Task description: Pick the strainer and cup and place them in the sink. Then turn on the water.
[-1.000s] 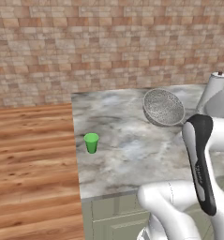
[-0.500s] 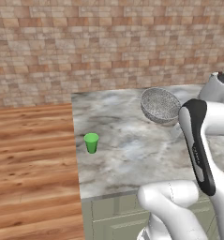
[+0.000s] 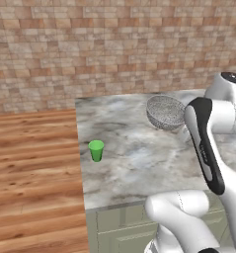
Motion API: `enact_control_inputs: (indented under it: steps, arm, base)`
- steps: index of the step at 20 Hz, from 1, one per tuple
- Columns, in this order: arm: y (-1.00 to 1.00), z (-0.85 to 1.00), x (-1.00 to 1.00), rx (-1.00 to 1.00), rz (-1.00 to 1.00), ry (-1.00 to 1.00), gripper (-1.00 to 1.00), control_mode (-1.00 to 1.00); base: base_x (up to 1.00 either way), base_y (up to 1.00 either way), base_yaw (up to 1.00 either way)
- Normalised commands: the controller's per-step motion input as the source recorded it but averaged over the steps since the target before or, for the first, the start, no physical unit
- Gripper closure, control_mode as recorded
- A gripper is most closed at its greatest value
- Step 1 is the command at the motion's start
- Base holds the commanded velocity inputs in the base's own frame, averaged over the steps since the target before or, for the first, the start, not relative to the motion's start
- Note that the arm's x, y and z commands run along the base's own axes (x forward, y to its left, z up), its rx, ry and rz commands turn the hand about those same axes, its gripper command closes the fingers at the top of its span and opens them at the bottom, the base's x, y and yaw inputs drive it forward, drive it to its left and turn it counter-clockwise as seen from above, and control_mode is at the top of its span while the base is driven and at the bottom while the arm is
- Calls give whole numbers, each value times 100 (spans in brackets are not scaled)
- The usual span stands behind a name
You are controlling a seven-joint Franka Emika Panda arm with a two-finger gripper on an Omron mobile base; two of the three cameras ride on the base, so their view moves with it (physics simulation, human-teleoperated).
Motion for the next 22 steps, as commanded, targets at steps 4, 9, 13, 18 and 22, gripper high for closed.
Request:
enact_control_inputs:
  steps: [4,9,13,18,22]
  arm:
    - [0,0,7,0,0,6,100,-100]
    - [0,0,0,0,0,0,100,100]
    - [0,0,0,0,0,0,100,100]
    - [0,0,0,0,0,0,100,100]
    - [0,0,0,0,0,0,100,100]
  base:
    - [0,0,0]
    - [0,0,0]
    - [-2,0,0]
    - [-22,-7,-17]
    - [-19,-12,-54]
